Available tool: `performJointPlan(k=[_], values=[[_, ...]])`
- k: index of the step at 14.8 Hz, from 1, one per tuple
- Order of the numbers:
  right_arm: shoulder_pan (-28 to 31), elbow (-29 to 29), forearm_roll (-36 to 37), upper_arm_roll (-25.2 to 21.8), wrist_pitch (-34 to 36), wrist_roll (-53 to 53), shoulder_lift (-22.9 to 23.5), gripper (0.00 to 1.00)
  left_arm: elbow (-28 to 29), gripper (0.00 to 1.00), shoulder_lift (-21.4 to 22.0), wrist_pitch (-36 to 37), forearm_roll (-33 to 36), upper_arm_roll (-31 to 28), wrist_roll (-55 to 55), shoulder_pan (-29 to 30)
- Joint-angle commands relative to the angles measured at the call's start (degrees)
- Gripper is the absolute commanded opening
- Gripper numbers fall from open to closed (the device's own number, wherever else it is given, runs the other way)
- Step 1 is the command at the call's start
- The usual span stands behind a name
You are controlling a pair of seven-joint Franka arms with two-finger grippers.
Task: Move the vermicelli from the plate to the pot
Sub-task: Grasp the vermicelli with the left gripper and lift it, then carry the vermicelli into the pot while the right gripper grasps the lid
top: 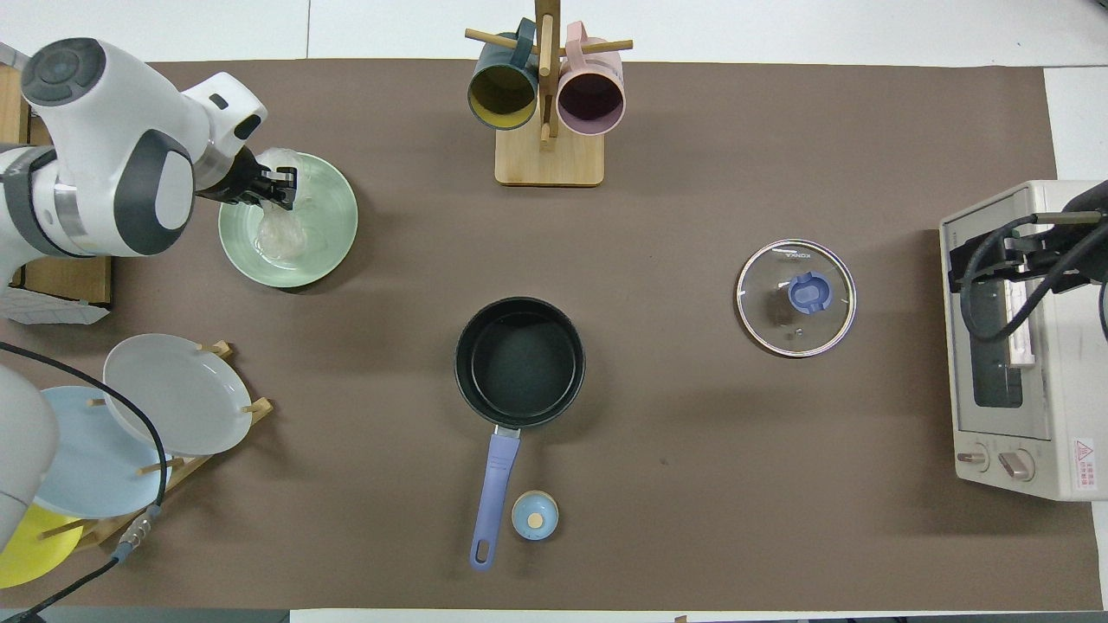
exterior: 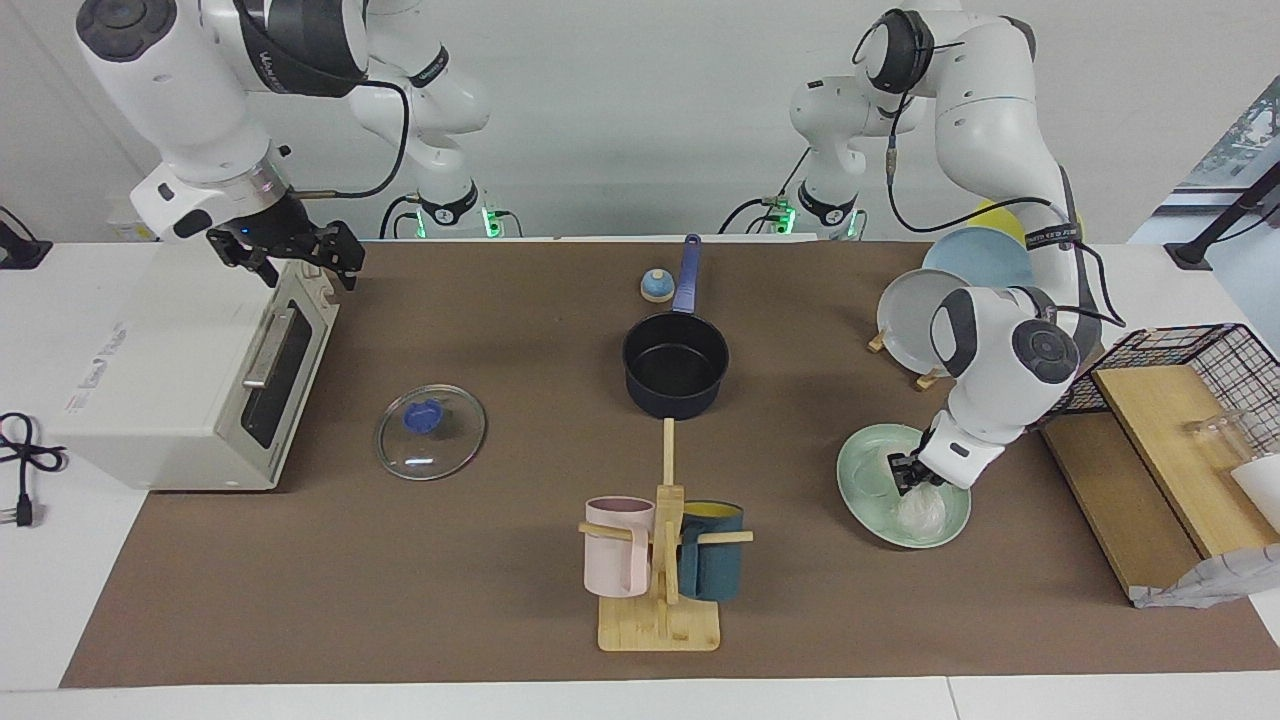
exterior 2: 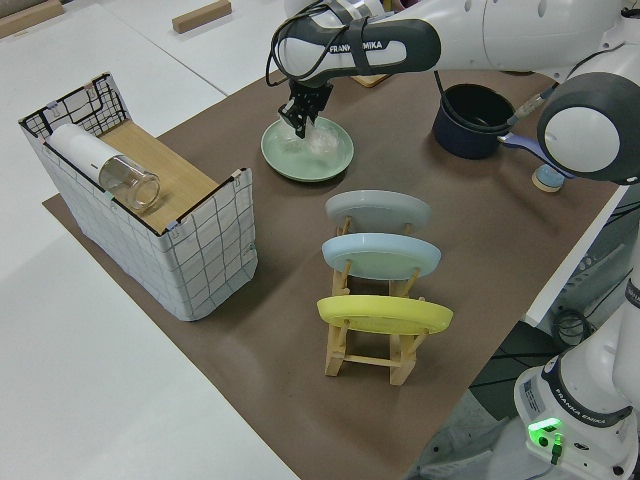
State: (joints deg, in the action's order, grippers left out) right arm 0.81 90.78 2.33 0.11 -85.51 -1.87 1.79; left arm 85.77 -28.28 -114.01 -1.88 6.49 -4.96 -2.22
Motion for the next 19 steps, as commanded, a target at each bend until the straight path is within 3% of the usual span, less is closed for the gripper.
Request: performJointPlan(k=[1,4,7,9,11,14,16,19], values=[[0.51,-0.25,-1.28,0.16,0.69,-0.33,-0.38,1.00,-0.68,0.00,7.70,9.74,-5.23,-0.34,-5.64,-1.21],[0.51,-0.16,-1.28,0.16,0.69,-0.33,-0.38,1.00,-4.81,0.00,12.36,21.96,-5.68,-0.25,-13.48,-6.55],[0.51,-0.25,-1.28,0.16,0.69,-0.42,-0.38,1.00,-3.86,0.00,17.81,25.06,-8.93,-0.16,-20.52,-12.00],[0.51,-0.16,-1.28,0.16,0.69,-0.33,-0.38,1.00,-1.67,0.00,19.05,26.12,-9.11,-0.07,-23.68,-16.13],[0.34,-0.16,-1.28,0.25,0.95,0.28,-0.91,1.00,5.77,0.00,22.82,22.11,-9.46,-0.07,-26.32,-20.18],[-0.37,2.37,-1.89,0.77,-0.53,1.60,-1.79,1.00,20.37,0.00,27.40,9.72,-10.16,0.01,-29.31,-25.80],[-0.46,5.18,-4.52,1.12,-7.28,1.78,-2.14,1.00,23.73,0.00,26.80,4.87,-10.17,0.01,-32.21,-29.15],[-2.29,9.84,-4.88,1.21,-16.41,2.04,0.92,1.00,27.16,0.00,24.60,-1.80,-10.17,-0.07,-34.07,-31.79]])
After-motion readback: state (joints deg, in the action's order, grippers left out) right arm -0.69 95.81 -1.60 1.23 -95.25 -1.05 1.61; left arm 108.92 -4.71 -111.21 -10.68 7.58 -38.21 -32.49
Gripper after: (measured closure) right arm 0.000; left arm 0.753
